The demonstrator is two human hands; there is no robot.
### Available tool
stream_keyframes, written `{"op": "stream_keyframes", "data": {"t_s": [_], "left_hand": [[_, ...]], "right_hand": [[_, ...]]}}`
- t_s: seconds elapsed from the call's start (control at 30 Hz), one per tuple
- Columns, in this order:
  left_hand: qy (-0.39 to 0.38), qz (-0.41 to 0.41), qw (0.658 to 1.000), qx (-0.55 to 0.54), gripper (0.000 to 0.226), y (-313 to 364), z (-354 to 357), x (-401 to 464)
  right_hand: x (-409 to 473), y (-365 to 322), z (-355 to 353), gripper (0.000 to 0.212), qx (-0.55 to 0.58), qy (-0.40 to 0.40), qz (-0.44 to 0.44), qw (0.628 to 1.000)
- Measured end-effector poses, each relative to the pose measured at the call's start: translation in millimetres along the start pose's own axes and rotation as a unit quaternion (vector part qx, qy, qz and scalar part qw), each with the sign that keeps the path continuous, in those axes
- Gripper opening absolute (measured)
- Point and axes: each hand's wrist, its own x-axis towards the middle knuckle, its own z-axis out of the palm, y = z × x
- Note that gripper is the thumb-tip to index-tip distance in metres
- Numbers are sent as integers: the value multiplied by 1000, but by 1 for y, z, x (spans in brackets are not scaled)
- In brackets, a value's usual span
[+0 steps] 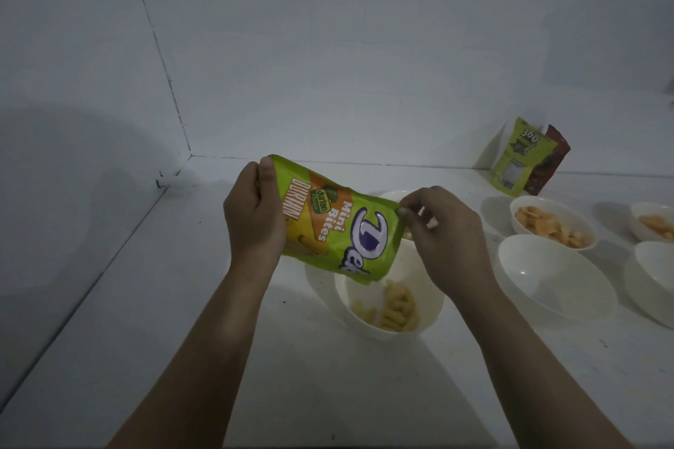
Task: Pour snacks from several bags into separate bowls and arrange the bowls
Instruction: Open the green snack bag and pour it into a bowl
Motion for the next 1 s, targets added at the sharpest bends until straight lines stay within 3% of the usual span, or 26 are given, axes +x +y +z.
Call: {"op": "stream_keyframes", "data": {"t_s": [0.33, 0.5, 0.63, 0.8, 1.0], "left_hand": [[-14, 23, 999, 35, 41, -4, 2, -1], [-18, 22, 999, 42, 41, -2, 3, -3], [-32, 35, 997, 56, 39, 4, 6, -12], [-50, 99, 990, 93, 41, 9, 12, -21], [-51, 179, 978, 93, 42, 1, 13, -24]], "right_hand": [[-1, 6, 4, 16, 11, -23, 20, 999], [2, 2, 4, 8, 13, -46, 27, 998], [10, -27, 12, 21, 42, -79, -1, 996], [20, -61, 29, 21, 104, -54, -9, 993], [18, -48, 31, 19, 130, -2, 25, 991]]}}
